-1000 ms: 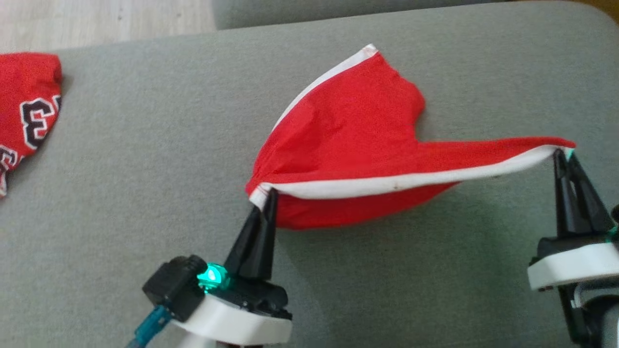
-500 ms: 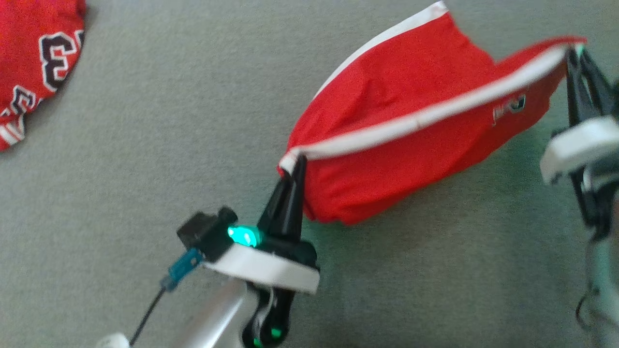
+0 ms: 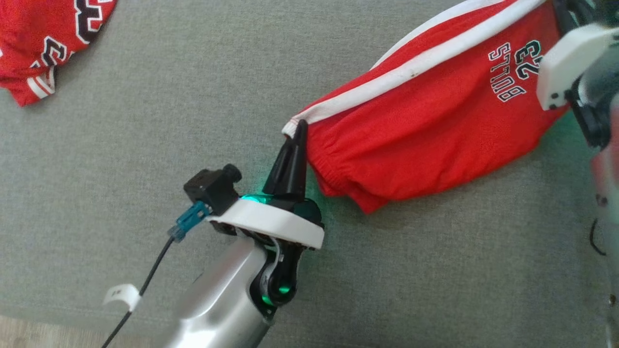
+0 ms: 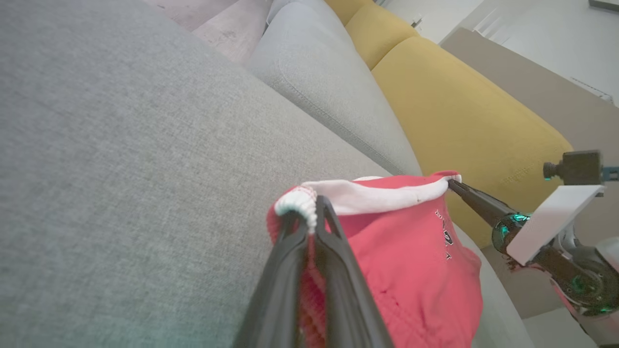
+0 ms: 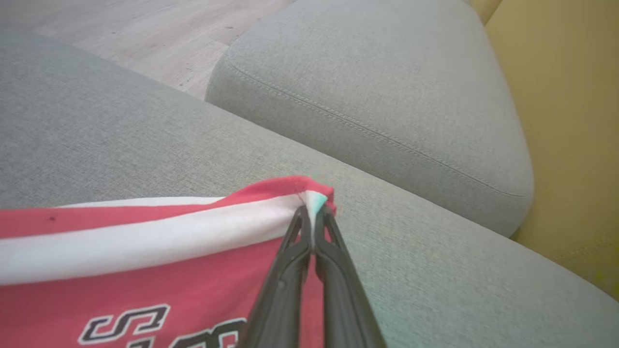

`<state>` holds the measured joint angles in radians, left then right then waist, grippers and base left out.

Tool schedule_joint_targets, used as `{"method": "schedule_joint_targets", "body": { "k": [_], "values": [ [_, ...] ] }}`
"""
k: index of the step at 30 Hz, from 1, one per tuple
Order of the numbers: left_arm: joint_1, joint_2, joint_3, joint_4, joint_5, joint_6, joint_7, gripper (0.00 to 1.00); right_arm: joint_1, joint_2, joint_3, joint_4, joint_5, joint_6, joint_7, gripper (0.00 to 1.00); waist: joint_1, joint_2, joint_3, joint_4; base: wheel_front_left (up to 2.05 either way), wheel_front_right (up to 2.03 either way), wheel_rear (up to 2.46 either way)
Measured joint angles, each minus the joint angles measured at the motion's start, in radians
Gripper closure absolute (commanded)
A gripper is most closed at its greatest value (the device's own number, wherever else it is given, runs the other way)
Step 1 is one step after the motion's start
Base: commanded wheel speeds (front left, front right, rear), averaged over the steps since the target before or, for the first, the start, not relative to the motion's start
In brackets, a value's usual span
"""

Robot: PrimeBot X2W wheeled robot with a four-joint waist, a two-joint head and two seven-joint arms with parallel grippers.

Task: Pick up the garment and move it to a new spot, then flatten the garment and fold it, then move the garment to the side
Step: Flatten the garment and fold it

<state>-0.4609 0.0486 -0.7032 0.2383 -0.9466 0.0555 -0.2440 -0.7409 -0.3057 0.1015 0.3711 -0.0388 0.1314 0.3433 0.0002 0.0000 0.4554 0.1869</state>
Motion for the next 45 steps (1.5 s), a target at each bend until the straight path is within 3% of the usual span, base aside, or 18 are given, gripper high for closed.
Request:
{"method": "schedule_joint_targets", "body": {
  "k": [2,3,4,6,7,8,9,19,26,34,45],
  "values": [
    [-0.016,0.000,-0.022,0.019,-0.019,0.007,-0.004,1.00,-0.030,-0.002,0.025,0.043,0.010,0.000,-0.001,1.00,0.0000,0.0000,0.005,0.005,0.00,0.00,0.00],
    [-0.022,0.000,-0.037,0.026,-0.026,0.007,-0.004,1.00,-0.044,-0.002,0.032,0.063,0.014,0.000,-0.002,0.92,0.0000,0.0000,0.007,0.006,0.00,0.00,0.00],
    [-0.030,0.000,-0.047,0.033,-0.033,0.012,-0.004,1.00,-0.056,-0.002,0.040,0.081,0.014,0.000,-0.010,0.75,0.0000,0.0000,0.008,0.007,0.00,0.00,0.00],
    [-0.042,0.000,-0.067,0.044,-0.044,0.018,-0.005,1.00,-0.077,-0.002,0.049,0.118,0.014,0.000,-0.020,0.18,-0.0001,0.0000,0.008,0.009,0.00,0.00,0.00],
    [-0.049,0.000,-0.074,0.048,-0.048,0.022,-0.005,0.60,-0.085,-0.002,0.054,0.136,0.014,0.000,-0.030,0.00,-0.0001,0.0000,0.007,0.010,0.00,0.00,0.00],
    [-0.053,0.000,-0.078,0.049,-0.051,0.025,-0.005,0.16,-0.091,-0.002,0.056,0.152,0.014,0.000,-0.040,0.00,0.0000,0.0000,0.005,0.010,0.00,0.00,0.00],
    [-0.055,0.000,-0.081,0.050,-0.053,0.027,-0.005,0.00,-0.094,-0.002,0.056,0.164,0.014,0.000,-0.056,0.00,0.0000,0.0000,0.001,0.011,0.00,0.00,0.00],
    [-0.016,0.023,-0.089,0.069,-0.015,0.053,-0.005,0.00,-0.094,0.002,0.045,0.280,0.021,0.000,-0.169,0.00,-0.0002,0.0000,-0.078,0.013,0.00,0.00,0.00],
    [0.079,0.129,-0.103,-0.035,0.068,0.117,-0.005,0.00,-0.045,0.000,0.039,0.350,0.096,0.000,-0.183,0.00,-0.0004,0.0000,-0.169,0.014,0.00,0.00,0.00],
    [0.160,0.230,0.013,-0.183,0.165,0.210,-0.007,0.00,0.033,-0.057,0.026,0.392,0.195,0.000,-0.072,0.00,-0.0005,0.0000,-0.203,0.051,0.00,0.00,0.00],
    [0.229,0.242,0.127,-0.260,0.187,0.227,-0.008,0.00,0.052,-0.088,0.028,0.397,0.329,0.000,0.111,0.00,-0.0002,0.0000,-0.151,0.093,0.00,0.00,0.00]
  ]
}}
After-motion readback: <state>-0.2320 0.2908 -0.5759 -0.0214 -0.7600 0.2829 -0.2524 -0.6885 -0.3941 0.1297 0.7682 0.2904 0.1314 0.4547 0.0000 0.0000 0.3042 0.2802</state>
